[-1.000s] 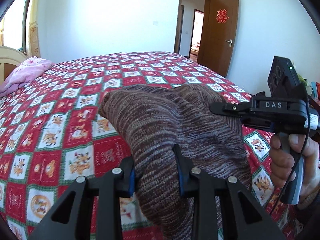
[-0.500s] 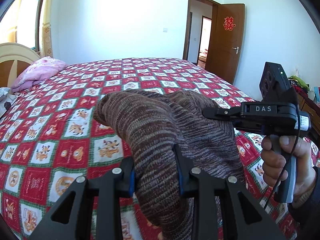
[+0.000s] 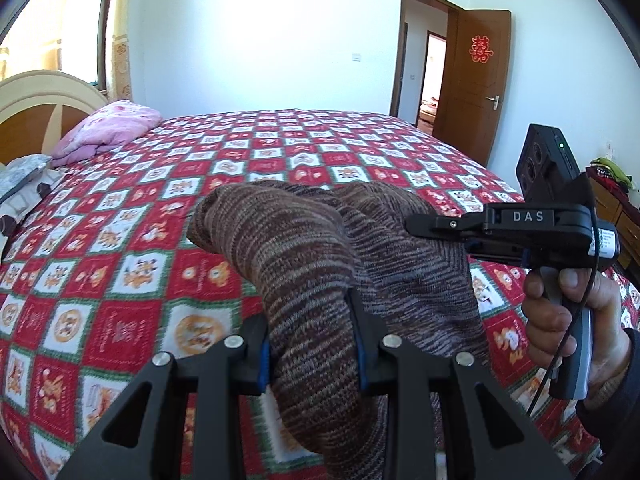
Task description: Fold small clothes
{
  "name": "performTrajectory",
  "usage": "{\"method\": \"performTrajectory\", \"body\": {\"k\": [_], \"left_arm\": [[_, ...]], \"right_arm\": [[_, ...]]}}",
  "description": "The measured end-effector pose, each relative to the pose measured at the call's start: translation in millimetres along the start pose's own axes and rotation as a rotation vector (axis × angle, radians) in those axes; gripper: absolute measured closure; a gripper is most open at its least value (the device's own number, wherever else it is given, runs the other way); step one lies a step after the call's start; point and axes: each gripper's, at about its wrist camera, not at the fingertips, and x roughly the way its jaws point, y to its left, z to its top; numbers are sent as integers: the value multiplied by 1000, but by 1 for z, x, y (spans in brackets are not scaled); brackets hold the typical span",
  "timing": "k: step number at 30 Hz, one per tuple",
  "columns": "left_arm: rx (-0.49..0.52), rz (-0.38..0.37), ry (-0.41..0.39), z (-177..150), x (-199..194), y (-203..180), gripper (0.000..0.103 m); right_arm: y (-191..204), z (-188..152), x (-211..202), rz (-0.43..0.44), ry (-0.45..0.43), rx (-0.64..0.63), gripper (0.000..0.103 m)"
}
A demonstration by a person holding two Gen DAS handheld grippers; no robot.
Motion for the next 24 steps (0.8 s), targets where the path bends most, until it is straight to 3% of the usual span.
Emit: {"method": "performTrajectory", "body": {"k": [14, 24], "left_arm": [[-61, 85, 12, -25, -25, 54, 71], [-134, 131, 37, -48, -22, 92, 71]], "right_arm": [[46, -19, 64, 71, 96, -42, 87], [62, -33, 118, 67, 171, -52, 87]]}}
